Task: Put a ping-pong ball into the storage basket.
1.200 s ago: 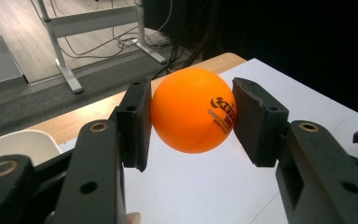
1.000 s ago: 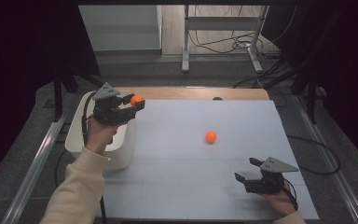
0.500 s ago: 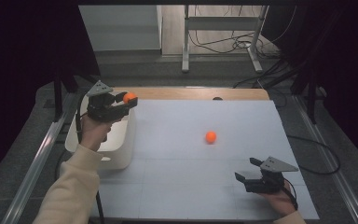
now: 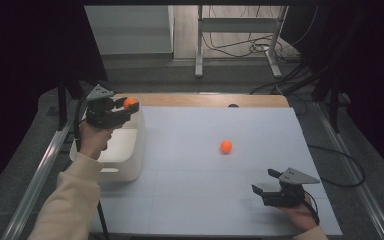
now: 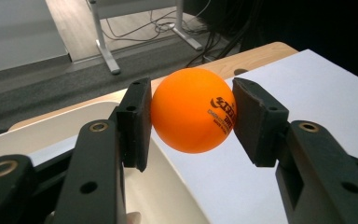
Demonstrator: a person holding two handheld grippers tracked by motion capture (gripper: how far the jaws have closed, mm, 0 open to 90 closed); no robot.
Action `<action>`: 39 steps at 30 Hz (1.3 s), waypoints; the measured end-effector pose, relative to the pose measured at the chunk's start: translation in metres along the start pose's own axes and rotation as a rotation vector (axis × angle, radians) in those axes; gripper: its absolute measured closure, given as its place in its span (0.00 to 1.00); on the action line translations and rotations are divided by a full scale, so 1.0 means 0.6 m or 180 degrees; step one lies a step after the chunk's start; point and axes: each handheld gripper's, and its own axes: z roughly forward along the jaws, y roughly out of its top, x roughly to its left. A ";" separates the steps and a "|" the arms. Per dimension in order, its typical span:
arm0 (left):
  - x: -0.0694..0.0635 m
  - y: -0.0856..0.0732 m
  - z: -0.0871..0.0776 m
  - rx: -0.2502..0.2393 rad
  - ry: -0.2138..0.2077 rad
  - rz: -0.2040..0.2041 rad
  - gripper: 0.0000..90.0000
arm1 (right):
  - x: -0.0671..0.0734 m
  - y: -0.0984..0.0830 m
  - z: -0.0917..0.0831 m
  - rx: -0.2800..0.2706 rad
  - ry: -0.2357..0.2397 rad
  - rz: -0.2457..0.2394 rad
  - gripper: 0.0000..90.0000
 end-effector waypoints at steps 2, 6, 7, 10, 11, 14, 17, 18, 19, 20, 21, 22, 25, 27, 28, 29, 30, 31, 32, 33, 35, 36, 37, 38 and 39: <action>0.003 0.000 0.000 0.0019 0.0020 0.0006 0.56 | 0.000 0.000 0.000 0.0001 -0.0003 -0.0001 0.17; 0.008 0.001 0.002 0.0059 0.0074 0.0015 0.56 | 0.000 0.000 0.000 -0.0003 -0.0009 0.0005 0.17; 0.008 0.001 0.002 0.0059 0.0074 0.0015 0.56 | 0.000 0.000 0.000 -0.0003 -0.0009 0.0005 0.17; 0.012 0.002 0.003 0.0086 0.0104 0.0022 0.56 | 0.000 0.000 0.000 -0.0002 -0.0009 0.0005 0.17; 0.015 0.003 0.004 0.0092 0.0121 0.0018 0.56 | 0.000 0.000 0.000 -0.0002 -0.0009 0.0004 0.17; 0.019 0.002 0.005 0.0105 0.0142 0.0001 0.56 | 0.000 0.000 -0.001 -0.0003 -0.0009 0.0005 0.17; 0.027 0.000 0.007 0.0140 0.0192 -0.0005 0.56 | 0.000 0.000 -0.001 -0.0004 -0.0008 0.0002 0.17; 0.027 0.000 0.007 0.0140 0.0192 -0.0005 0.56 | 0.000 0.000 -0.001 -0.0004 -0.0008 0.0002 0.17; 0.031 0.000 0.007 0.0156 0.0210 -0.0010 0.56 | 0.000 0.000 0.000 -0.0002 -0.0009 0.0003 0.17; 0.033 0.000 0.007 0.0158 0.0216 -0.0017 0.56 | 0.000 0.000 0.000 0.0002 -0.0013 0.0003 0.17; 0.037 0.000 0.008 0.0173 0.0235 -0.0022 0.56 | 0.000 0.000 0.000 0.0003 -0.0014 0.0004 0.17; 0.039 0.000 0.008 0.0184 0.0256 -0.0028 0.56 | 0.000 0.000 0.000 0.0010 -0.0015 0.0008 0.17; 0.048 0.001 0.009 0.0202 0.0292 -0.0048 0.56 | 0.000 0.000 0.001 0.0020 -0.0019 0.0000 0.17; 0.054 0.002 0.009 0.0218 0.0316 -0.0059 0.56 | 0.000 0.000 0.001 0.0019 -0.0021 -0.0002 0.17; 0.058 0.003 0.008 0.0245 0.0351 -0.0049 0.56 | 0.000 0.000 0.001 0.0020 -0.0022 -0.0003 0.17; 0.061 0.004 0.008 0.0251 0.0367 -0.0050 0.56 | -0.001 0.000 0.001 0.0023 -0.0025 -0.0002 0.17; 0.064 0.005 0.008 0.0261 0.0379 -0.0054 0.56 | -0.001 0.000 0.001 0.0025 -0.0026 -0.0003 0.17; 0.064 0.005 0.008 0.0261 0.0379 -0.0054 0.56 | -0.001 0.000 0.001 0.0025 -0.0026 -0.0003 0.17; 0.067 0.006 0.008 0.0268 0.0392 -0.0063 0.56 | 0.000 -0.001 0.001 0.0029 -0.0025 -0.0006 0.17; 0.069 0.006 0.009 0.0281 0.0401 -0.0068 0.56 | 0.000 -0.001 0.001 0.0030 -0.0022 -0.0009 0.17; 0.073 0.005 0.011 0.0311 0.0418 -0.0069 0.56 | 0.000 -0.001 0.001 0.0041 -0.0028 -0.0015 0.17; 0.074 0.004 0.013 0.0322 0.0427 -0.0077 0.56 | 0.000 -0.001 0.001 0.0042 -0.0028 -0.0016 0.17; 0.075 0.004 0.014 0.0333 0.0432 -0.0077 0.56 | 0.000 -0.001 0.001 0.0043 -0.0029 -0.0017 0.17; 0.077 0.003 0.015 0.0354 0.0441 -0.0076 0.56 | 0.000 -0.001 0.002 0.0043 -0.0029 -0.0017 0.17; 0.079 0.002 0.016 0.0365 0.0446 -0.0073 0.56 | 0.000 -0.001 0.001 0.0042 -0.0029 -0.0018 0.17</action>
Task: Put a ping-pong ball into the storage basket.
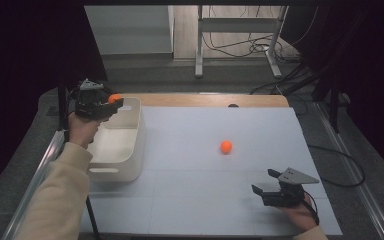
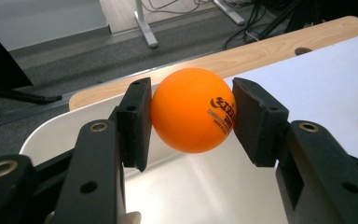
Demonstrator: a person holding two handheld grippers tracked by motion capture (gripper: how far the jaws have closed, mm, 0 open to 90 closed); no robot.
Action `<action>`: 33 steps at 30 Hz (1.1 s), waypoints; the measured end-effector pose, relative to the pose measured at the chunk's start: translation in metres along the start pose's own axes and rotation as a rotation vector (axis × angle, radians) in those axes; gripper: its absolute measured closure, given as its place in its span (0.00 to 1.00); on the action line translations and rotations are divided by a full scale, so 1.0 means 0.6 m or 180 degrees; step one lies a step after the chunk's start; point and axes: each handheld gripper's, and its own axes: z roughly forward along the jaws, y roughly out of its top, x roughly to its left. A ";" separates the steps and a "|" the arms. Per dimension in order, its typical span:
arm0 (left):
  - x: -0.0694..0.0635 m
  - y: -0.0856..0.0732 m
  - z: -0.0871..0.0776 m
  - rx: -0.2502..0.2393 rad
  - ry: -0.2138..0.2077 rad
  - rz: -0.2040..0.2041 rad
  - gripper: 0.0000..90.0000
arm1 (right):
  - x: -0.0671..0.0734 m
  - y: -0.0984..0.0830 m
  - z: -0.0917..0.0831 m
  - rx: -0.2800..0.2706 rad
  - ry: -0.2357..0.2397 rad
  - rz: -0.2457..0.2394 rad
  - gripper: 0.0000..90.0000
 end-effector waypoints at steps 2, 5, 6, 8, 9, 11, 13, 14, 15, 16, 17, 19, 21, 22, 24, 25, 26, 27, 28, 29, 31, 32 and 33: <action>0.003 -0.001 0.005 0.0037 0.0011 -0.0020 0.56 | 0.000 0.000 0.000 0.0000 -0.0001 0.0000 0.17; 0.006 -0.003 0.013 0.0100 0.0028 -0.0027 0.56 | 0.000 0.000 0.000 0.0000 -0.0002 -0.0005 0.17; 0.007 -0.004 0.016 0.0121 0.0035 -0.0028 0.56 | 0.000 0.000 0.000 0.0000 -0.0002 -0.0005 0.17; 0.008 -0.004 0.018 0.0141 0.0037 -0.0030 0.56 | 0.000 0.000 0.000 0.0000 -0.0002 -0.0007 0.17; 0.008 -0.004 0.020 0.0153 0.0040 -0.0031 0.56 | 0.000 0.000 0.000 0.0002 -0.0002 -0.0008 0.17; 0.009 -0.006 0.025 0.0185 0.0040 -0.0036 0.56 | 0.000 0.000 0.001 0.0007 0.0000 -0.0014 0.17; 0.010 -0.008 0.029 0.0234 0.0037 -0.0034 0.56 | 0.000 -0.001 0.001 0.0007 0.0011 -0.0011 0.17; 0.010 -0.009 0.031 0.0254 0.0036 -0.0036 0.56 | 0.000 -0.001 0.001 0.0007 0.0011 -0.0011 0.17; 0.011 -0.010 0.034 0.0274 0.0033 -0.0039 0.56 | 0.000 -0.001 0.002 0.0011 0.0008 -0.0013 0.17; 0.011 -0.011 0.036 0.0298 0.0032 -0.0037 0.56 | 0.000 -0.001 0.001 0.0023 0.0004 -0.0017 0.17; 0.011 -0.012 0.037 0.0323 0.0033 -0.0028 0.56 | 0.000 -0.001 0.002 0.0020 0.0005 -0.0018 0.17; 0.012 -0.014 0.042 0.0372 0.0032 -0.0018 0.56 | 0.001 -0.001 0.002 0.0020 0.0004 -0.0019 0.17; 0.012 -0.015 0.044 0.0393 0.0041 -0.0015 0.56 | 0.001 -0.001 0.002 0.0019 0.0004 -0.0021 0.17; 0.013 -0.016 0.045 0.0409 0.0040 -0.0024 0.56 | 0.001 -0.001 0.002 0.0019 0.0003 -0.0019 0.17; 0.014 -0.017 0.048 0.0439 0.0038 -0.0025 0.56 | 0.001 0.000 0.002 0.0017 0.0006 -0.0019 0.17; 0.014 -0.018 0.049 0.0465 0.0039 -0.0020 0.56 | 0.001 0.000 0.002 0.0017 0.0006 -0.0021 0.17; 0.013 -0.019 0.051 0.0495 0.0041 -0.0017 0.56 | 0.001 0.000 0.002 0.0019 0.0005 -0.0019 0.17; 0.013 -0.020 0.053 0.0515 0.0048 -0.0010 0.56 | 0.001 -0.001 0.002 0.0020 0.0006 -0.0018 0.17; 0.013 -0.020 0.055 0.0534 0.0054 0.0001 0.56 | 0.001 -0.001 0.002 0.0019 0.0006 -0.0019 0.17; 0.012 -0.020 0.056 0.0548 0.0071 0.0009 0.56 | 0.001 0.000 0.002 0.0017 0.0006 -0.0019 0.17; 0.012 -0.020 0.058 0.0566 0.0059 0.0008 0.56 | 0.001 0.000 0.001 0.0013 0.0007 -0.0019 0.17; 0.011 -0.020 0.059 0.0573 0.0060 0.0015 0.56 | 0.001 0.000 0.001 0.0012 0.0007 -0.0018 0.17; 0.010 -0.020 0.059 0.0574 0.0058 0.0025 0.56 | 0.001 -0.001 0.001 0.0011 0.0006 -0.0019 0.17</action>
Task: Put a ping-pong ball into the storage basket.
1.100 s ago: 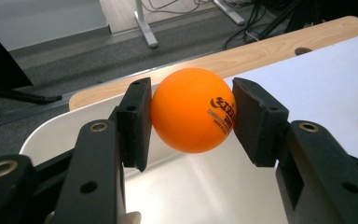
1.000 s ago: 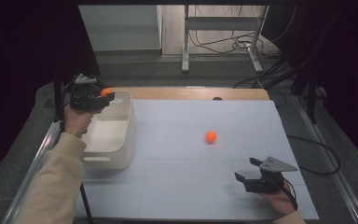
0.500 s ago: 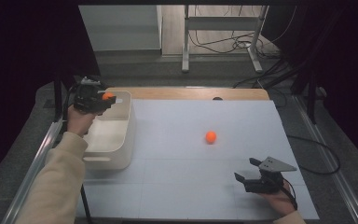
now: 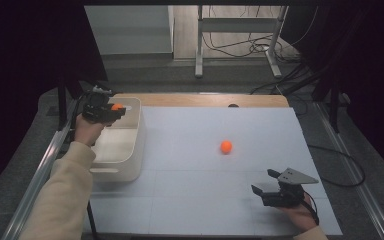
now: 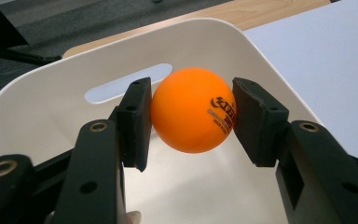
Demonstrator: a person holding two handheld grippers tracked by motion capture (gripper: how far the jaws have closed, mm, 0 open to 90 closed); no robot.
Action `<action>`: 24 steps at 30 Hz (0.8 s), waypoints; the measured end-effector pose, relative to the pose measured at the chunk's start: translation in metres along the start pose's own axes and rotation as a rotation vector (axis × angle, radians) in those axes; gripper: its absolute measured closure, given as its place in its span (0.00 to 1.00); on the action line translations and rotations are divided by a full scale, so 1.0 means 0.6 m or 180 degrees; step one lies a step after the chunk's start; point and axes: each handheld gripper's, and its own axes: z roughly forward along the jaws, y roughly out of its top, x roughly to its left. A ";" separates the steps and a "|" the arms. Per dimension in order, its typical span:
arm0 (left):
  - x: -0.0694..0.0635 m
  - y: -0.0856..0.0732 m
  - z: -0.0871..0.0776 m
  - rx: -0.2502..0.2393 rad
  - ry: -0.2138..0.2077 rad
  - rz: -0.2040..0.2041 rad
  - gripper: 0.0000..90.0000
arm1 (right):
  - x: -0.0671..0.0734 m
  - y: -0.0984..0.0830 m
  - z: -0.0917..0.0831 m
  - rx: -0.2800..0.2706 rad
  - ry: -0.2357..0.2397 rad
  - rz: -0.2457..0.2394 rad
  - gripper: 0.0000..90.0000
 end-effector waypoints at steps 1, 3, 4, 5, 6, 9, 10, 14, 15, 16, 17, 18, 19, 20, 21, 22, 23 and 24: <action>-0.001 0.000 0.000 -0.0005 -0.0005 0.0003 0.56 | 0.000 0.000 0.000 0.0002 0.0001 0.0000 0.17; -0.002 0.001 0.001 -0.0002 -0.0012 0.0014 0.56 | 0.000 0.000 0.000 0.0005 0.0002 0.0000 0.17; -0.003 0.001 0.002 -0.0001 -0.0010 0.0014 0.56 | 0.000 0.000 0.000 0.0005 0.0003 0.0000 0.17; -0.003 0.001 0.003 0.0007 -0.0009 0.0013 0.56 | 0.000 0.000 0.000 0.0005 0.0002 -0.0001 0.17; -0.003 0.001 0.004 0.0016 -0.0008 0.0020 0.56 | 0.000 0.000 0.000 0.0006 0.0003 0.0000 0.17; -0.003 0.001 0.006 0.0017 -0.0003 0.0015 0.56 | 0.000 0.000 0.001 0.0010 0.0002 -0.0003 0.17; -0.003 0.001 0.006 0.0017 -0.0003 0.0015 0.56 | 0.000 0.000 0.001 0.0010 0.0002 -0.0003 0.17; -0.004 0.001 0.004 -0.0007 0.0005 0.0013 0.55 | 0.000 0.000 0.000 0.0012 0.0001 -0.0004 0.17; -0.004 0.001 0.004 -0.0014 0.0021 0.0013 0.54 | 0.000 0.000 0.001 0.0013 0.0003 -0.0005 0.17; -0.004 0.002 0.005 -0.0019 0.0039 0.0014 0.51 | 0.000 0.000 0.001 0.0018 0.0005 -0.0004 0.17; -0.004 0.002 0.005 -0.0025 0.0043 0.0013 0.46 | 0.000 0.000 0.001 0.0021 0.0008 -0.0005 0.17; -0.004 0.002 0.006 -0.0029 0.0034 -0.0002 0.40 | 0.000 0.000 0.001 0.0023 0.0012 -0.0007 0.17; -0.003 0.002 0.006 -0.0023 0.0028 -0.0009 0.35 | 0.001 0.000 0.001 0.0028 0.0013 -0.0010 0.17; -0.003 0.002 0.006 -0.0030 0.0023 -0.0005 0.31 | 0.000 0.000 0.001 0.0029 0.0014 -0.0009 0.17; -0.004 0.001 0.006 -0.0053 0.0010 0.0000 0.29 | 0.000 0.000 0.001 0.0026 0.0013 -0.0011 0.17; -0.004 0.001 0.004 -0.0073 -0.0001 0.0005 0.28 | 0.000 0.000 0.001 0.0025 0.0012 -0.0009 0.17; -0.005 0.001 0.003 -0.0096 -0.0015 0.0005 0.27 | 0.000 0.000 0.001 0.0025 0.0012 -0.0008 0.17; -0.005 0.002 0.001 -0.0114 -0.0037 0.0003 0.27 | 0.000 0.000 0.001 0.0028 0.0013 -0.0008 0.17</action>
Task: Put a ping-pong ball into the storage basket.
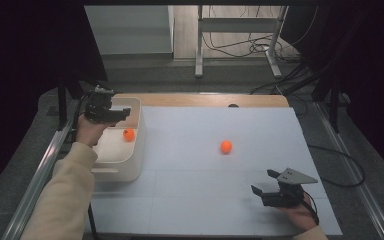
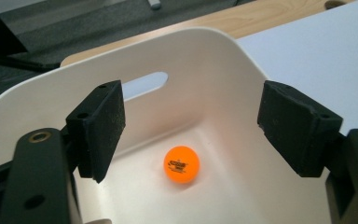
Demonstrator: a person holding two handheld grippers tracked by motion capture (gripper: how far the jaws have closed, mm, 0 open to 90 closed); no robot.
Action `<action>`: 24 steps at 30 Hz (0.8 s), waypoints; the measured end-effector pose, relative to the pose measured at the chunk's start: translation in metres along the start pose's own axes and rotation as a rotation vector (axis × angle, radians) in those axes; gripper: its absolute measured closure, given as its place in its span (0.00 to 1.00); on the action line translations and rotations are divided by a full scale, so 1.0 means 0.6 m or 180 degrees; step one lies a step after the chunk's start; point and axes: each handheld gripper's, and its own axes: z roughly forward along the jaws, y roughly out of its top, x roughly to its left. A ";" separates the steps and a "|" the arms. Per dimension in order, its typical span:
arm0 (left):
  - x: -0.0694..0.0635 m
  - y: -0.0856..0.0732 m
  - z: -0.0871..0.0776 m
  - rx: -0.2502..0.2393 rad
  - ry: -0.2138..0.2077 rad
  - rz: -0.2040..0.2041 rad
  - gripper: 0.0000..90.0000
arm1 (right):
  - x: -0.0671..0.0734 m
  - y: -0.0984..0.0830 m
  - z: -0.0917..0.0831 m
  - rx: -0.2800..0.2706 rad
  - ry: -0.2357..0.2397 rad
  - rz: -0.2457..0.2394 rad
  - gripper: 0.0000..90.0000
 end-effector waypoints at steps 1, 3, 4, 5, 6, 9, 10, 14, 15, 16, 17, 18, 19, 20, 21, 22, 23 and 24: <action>0.000 0.000 0.000 0.0000 0.0000 0.0000 0.26 | 0.000 0.000 0.000 0.0003 0.0002 0.0001 0.17; -0.003 0.001 -0.004 -0.0043 -0.0030 0.0002 0.25 | 0.000 0.000 0.000 0.0003 0.0004 -0.0006 0.17; -0.004 0.001 -0.005 -0.0049 -0.0045 -0.0002 0.25 | 0.000 0.000 0.000 0.0004 0.0002 -0.0004 0.17; -0.005 0.001 -0.007 -0.0059 -0.0070 -0.0005 0.25 | 0.000 0.000 0.000 0.0004 0.0002 0.0000 0.17; -0.006 0.001 -0.009 -0.0075 -0.0087 -0.0008 0.24 | 0.000 0.000 0.000 0.0005 0.0000 0.0003 0.17; -0.007 0.002 -0.013 -0.0125 -0.0149 -0.0017 0.23 | 0.000 0.000 0.000 -0.0001 -0.0002 0.0004 0.17; -0.009 0.003 -0.019 -0.0195 -0.0220 -0.0016 0.23 | 0.000 0.000 0.000 0.0004 -0.0003 0.0003 0.17; -0.022 0.005 -0.030 -0.0329 -0.0368 0.0006 0.20 | 0.000 0.001 0.000 -0.0002 -0.0002 0.0008 0.17; -0.022 0.005 -0.030 -0.0329 -0.0368 0.0006 0.20 | -0.001 0.001 0.001 -0.0008 0.0003 0.0009 0.17; -0.025 0.006 -0.033 -0.0355 -0.0397 0.0015 0.20 | -0.001 0.001 0.001 -0.0008 0.0003 0.0009 0.17; -0.031 0.007 -0.037 -0.0387 -0.0438 0.0022 0.20 | -0.001 0.001 0.001 0.0003 -0.0001 0.0003 0.17; -0.034 0.007 -0.040 -0.0402 -0.0462 0.0028 0.20 | -0.001 0.001 0.001 0.0004 -0.0001 0.0003 0.17; -0.036 0.008 -0.041 -0.0415 -0.0492 0.0032 0.20 | 0.000 0.001 0.001 -0.0007 0.0002 0.0009 0.17; -0.038 0.009 -0.043 -0.0428 -0.0525 0.0026 0.20 | 0.000 0.001 0.000 -0.0013 0.0002 0.0013 0.17; -0.041 0.009 -0.045 -0.0443 -0.0552 0.0024 0.20 | -0.001 0.001 0.000 -0.0023 0.0001 0.0018 0.17; -0.043 0.010 -0.046 -0.0464 -0.0575 0.0025 0.20 | -0.001 0.001 0.000 -0.0023 -0.0003 0.0019 0.17; -0.045 0.010 -0.048 -0.0483 -0.0601 0.0021 0.20 | -0.001 0.001 0.001 -0.0020 -0.0008 0.0018 0.17; -0.047 0.010 -0.050 -0.0500 -0.0622 0.0023 0.20 | -0.002 0.001 0.002 -0.0012 -0.0012 0.0022 0.17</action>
